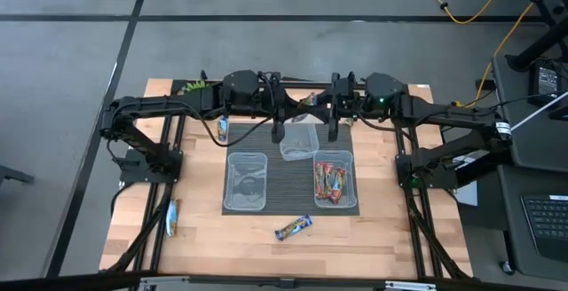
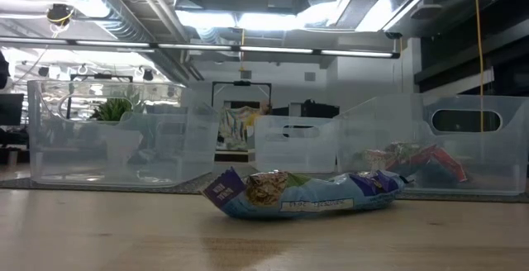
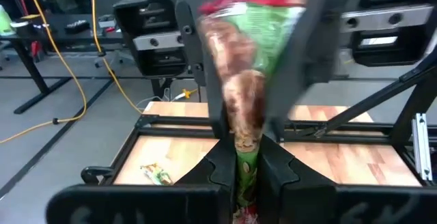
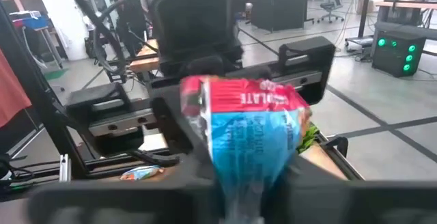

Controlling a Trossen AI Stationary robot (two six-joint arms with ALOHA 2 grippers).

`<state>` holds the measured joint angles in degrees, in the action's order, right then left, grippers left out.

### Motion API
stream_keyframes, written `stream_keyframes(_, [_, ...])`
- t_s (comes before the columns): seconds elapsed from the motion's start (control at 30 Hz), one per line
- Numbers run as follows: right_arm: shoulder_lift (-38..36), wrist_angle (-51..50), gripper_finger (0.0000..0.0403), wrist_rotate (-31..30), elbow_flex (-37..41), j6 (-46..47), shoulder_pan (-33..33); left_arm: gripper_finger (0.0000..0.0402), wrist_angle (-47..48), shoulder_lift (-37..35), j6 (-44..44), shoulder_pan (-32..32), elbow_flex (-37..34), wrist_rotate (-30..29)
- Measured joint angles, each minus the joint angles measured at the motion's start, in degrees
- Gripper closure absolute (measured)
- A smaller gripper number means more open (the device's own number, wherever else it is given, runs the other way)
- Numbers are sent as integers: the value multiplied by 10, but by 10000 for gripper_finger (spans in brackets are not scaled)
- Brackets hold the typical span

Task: Pick and place Granola Bars by type
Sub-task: Put the red granola bar into the bottom right transparent bin

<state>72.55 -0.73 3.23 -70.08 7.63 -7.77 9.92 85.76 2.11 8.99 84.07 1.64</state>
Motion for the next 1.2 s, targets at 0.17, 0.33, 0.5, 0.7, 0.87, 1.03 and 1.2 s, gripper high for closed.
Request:
stream_keyframes(0.17, [0,0,378,1,0,-1,0,360,0,0,0,1,0,29])
stream_keyframes(0.33, [-12,-3,367,7,0,7,1,330,-4,0,-24,1,0,91])
stream_keyframes(0.5, [-53,-23,381,7,-1,-18,1,285,11,-2,-58,-2,2,128])
stream_keyframes(0.7, [-125,-155,379,-30,-51,-34,-1,240,61,-27,-90,-4,-2,142])
stream_keyframes(0.87, [-176,-276,373,-37,-101,-31,7,229,52,-77,-91,-13,1,124])
stream_keyframes(1.03, [-203,-380,381,-57,-102,1,17,231,52,-106,-63,-26,0,57])
stream_keyframes(1.2, [-199,-430,365,-68,-43,59,31,232,55,-110,-58,-25,0,27])
